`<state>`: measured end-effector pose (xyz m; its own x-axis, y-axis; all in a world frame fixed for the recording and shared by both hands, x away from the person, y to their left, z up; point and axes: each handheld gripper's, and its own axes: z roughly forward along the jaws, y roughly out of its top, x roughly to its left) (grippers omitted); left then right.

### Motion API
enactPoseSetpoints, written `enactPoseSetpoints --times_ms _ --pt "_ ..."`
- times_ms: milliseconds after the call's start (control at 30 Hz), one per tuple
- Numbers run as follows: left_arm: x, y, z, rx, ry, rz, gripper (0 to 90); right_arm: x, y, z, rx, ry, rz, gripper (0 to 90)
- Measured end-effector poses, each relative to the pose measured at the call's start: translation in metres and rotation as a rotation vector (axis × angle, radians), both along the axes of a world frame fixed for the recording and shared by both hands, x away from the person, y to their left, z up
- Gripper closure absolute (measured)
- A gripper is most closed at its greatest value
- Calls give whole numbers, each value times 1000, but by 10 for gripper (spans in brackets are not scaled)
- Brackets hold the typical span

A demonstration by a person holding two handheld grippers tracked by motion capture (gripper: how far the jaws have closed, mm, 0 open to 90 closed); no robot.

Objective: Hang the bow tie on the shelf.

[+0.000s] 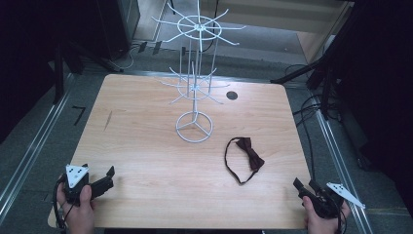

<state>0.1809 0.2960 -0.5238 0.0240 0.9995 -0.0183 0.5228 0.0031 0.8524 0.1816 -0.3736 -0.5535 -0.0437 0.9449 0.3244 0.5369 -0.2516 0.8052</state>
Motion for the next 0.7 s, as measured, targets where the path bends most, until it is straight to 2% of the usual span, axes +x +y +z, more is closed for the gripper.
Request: enactPoseSetpoints --times_ms 133,267,400,700 --pt "0 1 0 -8 -2 0 137 0 3 1 -16 3 -7 310" --pt "1 2 0 -15 7 2 137 4 10 6 -37 33 -8 321" --pt "1 2 0 -15 7 1 137 11 17 18 -64 31 27 339" --pt "0 1 0 -8 -2 7 137 31 32 41 -71 41 96 351"
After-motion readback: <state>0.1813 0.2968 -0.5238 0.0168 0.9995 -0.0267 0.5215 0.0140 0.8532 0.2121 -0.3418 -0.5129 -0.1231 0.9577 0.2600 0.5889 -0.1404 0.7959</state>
